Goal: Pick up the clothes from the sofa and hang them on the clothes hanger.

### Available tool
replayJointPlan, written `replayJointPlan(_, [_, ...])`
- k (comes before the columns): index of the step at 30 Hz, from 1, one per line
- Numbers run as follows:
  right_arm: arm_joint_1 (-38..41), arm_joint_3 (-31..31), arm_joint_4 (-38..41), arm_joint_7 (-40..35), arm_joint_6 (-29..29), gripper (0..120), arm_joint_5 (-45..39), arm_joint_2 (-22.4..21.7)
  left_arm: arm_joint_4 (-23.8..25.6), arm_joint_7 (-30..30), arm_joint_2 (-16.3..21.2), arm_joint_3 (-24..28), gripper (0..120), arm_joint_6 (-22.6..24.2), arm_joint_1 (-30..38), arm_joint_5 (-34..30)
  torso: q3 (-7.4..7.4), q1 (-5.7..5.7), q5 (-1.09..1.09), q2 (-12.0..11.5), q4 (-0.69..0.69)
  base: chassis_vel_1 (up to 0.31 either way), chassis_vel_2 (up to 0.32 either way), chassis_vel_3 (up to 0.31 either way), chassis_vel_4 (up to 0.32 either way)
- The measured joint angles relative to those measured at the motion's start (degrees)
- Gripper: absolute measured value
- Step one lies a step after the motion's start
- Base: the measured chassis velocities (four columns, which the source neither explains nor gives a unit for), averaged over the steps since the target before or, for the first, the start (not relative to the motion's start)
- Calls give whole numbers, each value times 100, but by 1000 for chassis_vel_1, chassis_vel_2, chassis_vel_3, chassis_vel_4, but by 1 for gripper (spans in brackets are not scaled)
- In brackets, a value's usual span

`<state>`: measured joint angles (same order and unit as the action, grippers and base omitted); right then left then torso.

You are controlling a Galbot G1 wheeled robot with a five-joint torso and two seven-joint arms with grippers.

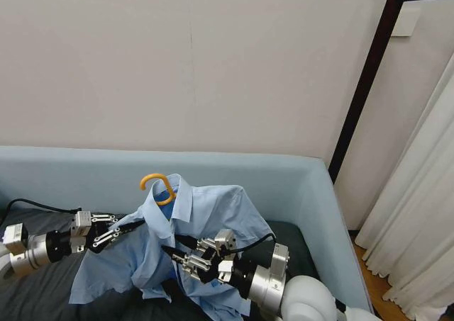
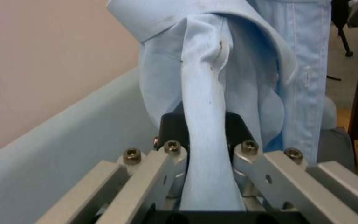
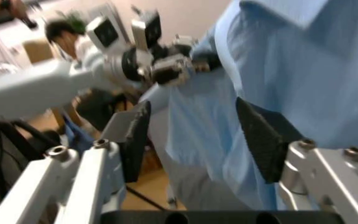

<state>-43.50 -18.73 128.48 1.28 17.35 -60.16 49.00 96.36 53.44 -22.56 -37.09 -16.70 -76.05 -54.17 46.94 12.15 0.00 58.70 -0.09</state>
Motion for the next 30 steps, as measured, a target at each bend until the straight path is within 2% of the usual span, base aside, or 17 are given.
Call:
replayJointPlan(1, [21, 102, 159, -197, 294, 65, 55, -82, -36, 11, 13, 0, 6, -7, 28, -14, 0, 0, 0, 0, 0, 0, 0, 0, 0])
replayJointPlan(3, [35, 147, 205, -257, 385, 67, 97, -108, -49, 21, 18, 0, 6, -9, 38, -16, 0, 0, 0, 0, 0, 0, 0, 0, 0])
replayJointPlan(6, [263, 744, 249, -325, 748, 83, 767, -275, -186, 178, 43, 17, 6, -30, 127, -45, 0, 0, 0, 0, 0, 0, 0, 0, 0])
replayJointPlan(8, [350, 946, 149, -197, 745, 86, 965, -328, -238, 305, 52, 24, 6, -31, 151, -55, 0, 0, 0, 0, 0, 0, 0, 0, 0])
replayJointPlan(11, [645, 1368, -307, 382, 405, 98, 1795, -601, -371, 749, 115, 33, 6, -27, 215, -63, 0, 0, 0, 0, 1, 0, 0, 0, 0])
replayJointPlan(16, [740, 1371, -600, 826, -63, 100, 2511, -818, -436, 1192, 171, 37, 6, 103, 280, -82, 0, 0, 1, 0, 0, 0, 0, 0, 0])
replayJointPlan(19, [738, 1273, -691, 1129, -127, 100, 2583, -866, -461, 1406, 181, 56, 6, 170, 303, -57, 0, 0, 1, 0, 0, 0, 0, 0, 0])
replayJointPlan(24, [938, 932, -898, 2077, 102, 100, 2042, -924, -497, 1705, 220, 235, 6, 207, 426, 91, 0, 0, 1, 0, 0, 0, 0, 0, 0])
replayJointPlan(27, [1094, 771, -968, 2156, 226, 100, 1900, -903, -516, 1742, 225, 383, 6, 208, 552, 109, 1, 0, 0, 0, 1, 0, 0, 0, 0])
replayJointPlan(30, [1510, 443, -1199, 2196, 448, 100, 1661, -772, -597, 1826, 222, 831, 6, 206, 1000, 175, 1, 0, 0, 0, 1, 0, 0, 0, 0])
